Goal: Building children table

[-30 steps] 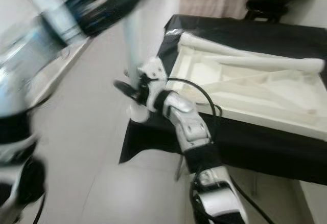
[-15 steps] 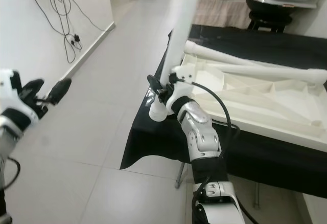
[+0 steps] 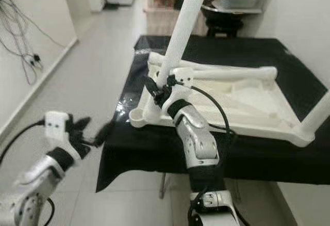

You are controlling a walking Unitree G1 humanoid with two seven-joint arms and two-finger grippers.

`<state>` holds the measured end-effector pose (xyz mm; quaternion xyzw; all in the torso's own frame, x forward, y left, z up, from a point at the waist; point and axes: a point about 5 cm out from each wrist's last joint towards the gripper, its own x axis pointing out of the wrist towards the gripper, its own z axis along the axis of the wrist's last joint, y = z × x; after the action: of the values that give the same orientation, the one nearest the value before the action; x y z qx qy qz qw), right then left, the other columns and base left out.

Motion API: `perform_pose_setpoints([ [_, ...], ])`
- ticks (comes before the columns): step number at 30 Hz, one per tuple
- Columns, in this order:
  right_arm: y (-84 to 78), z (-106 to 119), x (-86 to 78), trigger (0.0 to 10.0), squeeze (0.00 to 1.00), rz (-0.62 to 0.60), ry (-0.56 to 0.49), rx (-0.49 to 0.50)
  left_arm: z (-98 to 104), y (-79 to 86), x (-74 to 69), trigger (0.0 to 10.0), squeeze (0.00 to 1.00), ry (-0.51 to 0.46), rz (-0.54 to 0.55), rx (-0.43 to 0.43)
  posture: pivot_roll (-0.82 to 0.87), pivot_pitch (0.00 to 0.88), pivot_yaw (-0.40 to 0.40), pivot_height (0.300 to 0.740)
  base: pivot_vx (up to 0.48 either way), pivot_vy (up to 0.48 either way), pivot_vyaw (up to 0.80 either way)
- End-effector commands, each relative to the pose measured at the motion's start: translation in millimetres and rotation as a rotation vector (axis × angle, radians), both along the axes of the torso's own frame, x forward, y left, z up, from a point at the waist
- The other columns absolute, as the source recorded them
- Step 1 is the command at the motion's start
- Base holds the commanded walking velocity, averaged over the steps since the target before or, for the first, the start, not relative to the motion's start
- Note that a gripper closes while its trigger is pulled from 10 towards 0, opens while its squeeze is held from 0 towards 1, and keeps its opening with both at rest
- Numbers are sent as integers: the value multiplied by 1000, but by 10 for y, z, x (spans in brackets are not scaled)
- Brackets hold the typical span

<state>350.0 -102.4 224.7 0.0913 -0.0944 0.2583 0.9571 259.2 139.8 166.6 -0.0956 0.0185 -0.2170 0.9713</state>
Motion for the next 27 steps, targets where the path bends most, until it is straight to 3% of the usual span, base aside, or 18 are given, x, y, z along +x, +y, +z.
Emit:
perform_pose_setpoints([
  [1, 48, 20, -39, 10000, 0, 39, -7, 7, 27, -6, -45, 10000, 0, -26, -1, 30, -23, 81, 12, 740, 0, 0, 0],
  [12, 81, 63, -94, 10000, 0, 116, -39, -10, -98, -63, -160, 10000, 0, -22, -32, 91, -25, 91, 10, 740, 0, 0, 0],
  [27, 126, 55, -125, 10000, 0, 140, -45, -15, -101, -63, -173, 10000, 0, -27, -29, 74, -23, 86, 10, 740, 345, 0, -160],
])
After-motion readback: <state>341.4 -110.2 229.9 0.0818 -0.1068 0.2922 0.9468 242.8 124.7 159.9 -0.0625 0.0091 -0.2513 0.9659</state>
